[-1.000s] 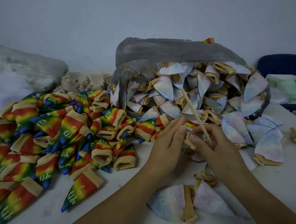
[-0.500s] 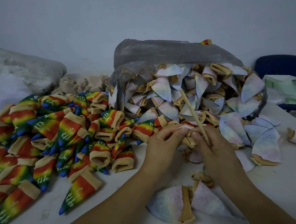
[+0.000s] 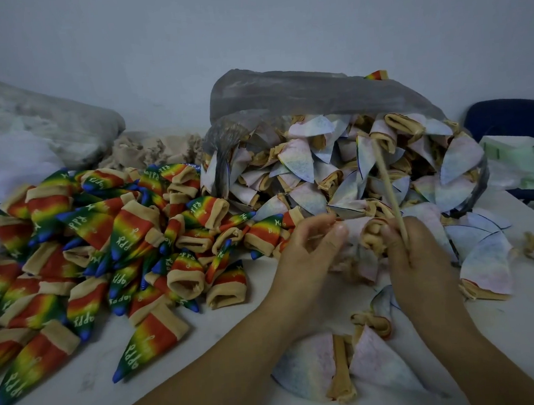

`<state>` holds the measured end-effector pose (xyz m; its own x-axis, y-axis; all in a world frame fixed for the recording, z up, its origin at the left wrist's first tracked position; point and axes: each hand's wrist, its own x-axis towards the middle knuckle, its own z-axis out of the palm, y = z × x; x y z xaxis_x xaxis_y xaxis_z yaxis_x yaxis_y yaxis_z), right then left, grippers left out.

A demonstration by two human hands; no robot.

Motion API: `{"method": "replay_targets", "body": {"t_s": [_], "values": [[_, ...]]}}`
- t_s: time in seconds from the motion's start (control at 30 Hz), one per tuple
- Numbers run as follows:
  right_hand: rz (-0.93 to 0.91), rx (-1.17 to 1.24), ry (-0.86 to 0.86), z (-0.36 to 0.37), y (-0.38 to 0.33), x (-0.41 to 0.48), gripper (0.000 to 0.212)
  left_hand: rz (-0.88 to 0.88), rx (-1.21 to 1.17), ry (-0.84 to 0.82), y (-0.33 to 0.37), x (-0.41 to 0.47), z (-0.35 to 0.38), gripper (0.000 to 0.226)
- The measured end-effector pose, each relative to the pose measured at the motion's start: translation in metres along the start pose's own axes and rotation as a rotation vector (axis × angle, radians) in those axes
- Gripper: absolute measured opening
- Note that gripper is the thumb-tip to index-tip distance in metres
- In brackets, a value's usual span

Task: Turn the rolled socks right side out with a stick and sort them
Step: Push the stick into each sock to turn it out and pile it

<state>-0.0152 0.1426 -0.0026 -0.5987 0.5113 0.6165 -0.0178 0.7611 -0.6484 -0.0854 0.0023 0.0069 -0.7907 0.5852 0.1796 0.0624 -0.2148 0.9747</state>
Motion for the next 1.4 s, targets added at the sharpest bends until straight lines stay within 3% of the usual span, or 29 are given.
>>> {"method": "replay_targets", "body": {"t_s": [0.17, 0.3, 0.4, 0.6, 0.8, 0.9, 1.0, 1.17, 1.23, 1.3, 1.4], "values": [[-0.05, 0.006, -0.052, 0.007, -0.007, -0.004, 0.024, 0.054, 0.067, -0.024, -0.002, 0.002, 0.002, 0.027], [-0.107, 0.012, -0.098, 0.009, -0.012, -0.007, 0.018, 0.064, 0.0, 0.059, -0.004, 0.007, 0.0, 0.041], [-0.089, 0.043, -0.097, 0.011, -0.011, -0.007, 0.022, 0.003, -0.089, 0.064, -0.005, 0.007, 0.0, 0.024], [-0.002, 0.106, -0.062, 0.01, -0.012, -0.006, 0.02, -0.244, -0.519, -0.04, 0.0, 0.008, 0.006, 0.008], [0.141, 0.191, -0.131, 0.011, -0.013, -0.004, 0.03, -0.365, -0.785, -0.228, 0.003, 0.008, 0.004, 0.018], [0.233, 0.309, -0.152, 0.009, -0.012, -0.001, 0.031, -0.288, -0.578, -0.148, 0.003, 0.008, 0.004, 0.02], [0.226, 0.399, -0.147, 0.004, -0.01, 0.0, 0.031, -0.131, -0.187, -0.041, -0.002, 0.007, 0.0, 0.045], [0.206, 0.335, -0.218, 0.004, -0.006, -0.003, 0.04, 0.15, 0.19, -0.193, -0.004, 0.003, -0.006, 0.046], [0.225, 0.347, -0.222, 0.004, -0.006, -0.003, 0.04, 0.278, 0.4, -0.177, -0.007, 0.004, -0.005, 0.048], [0.224, 0.364, -0.217, 0.003, -0.007, -0.004, 0.037, 0.35, 0.502, -0.13, -0.008, 0.003, -0.004, 0.046], [0.194, 0.363, -0.218, 0.002, -0.012, -0.006, 0.031, 0.341, 0.475, -0.047, -0.005, 0.005, -0.006, 0.052]]}}
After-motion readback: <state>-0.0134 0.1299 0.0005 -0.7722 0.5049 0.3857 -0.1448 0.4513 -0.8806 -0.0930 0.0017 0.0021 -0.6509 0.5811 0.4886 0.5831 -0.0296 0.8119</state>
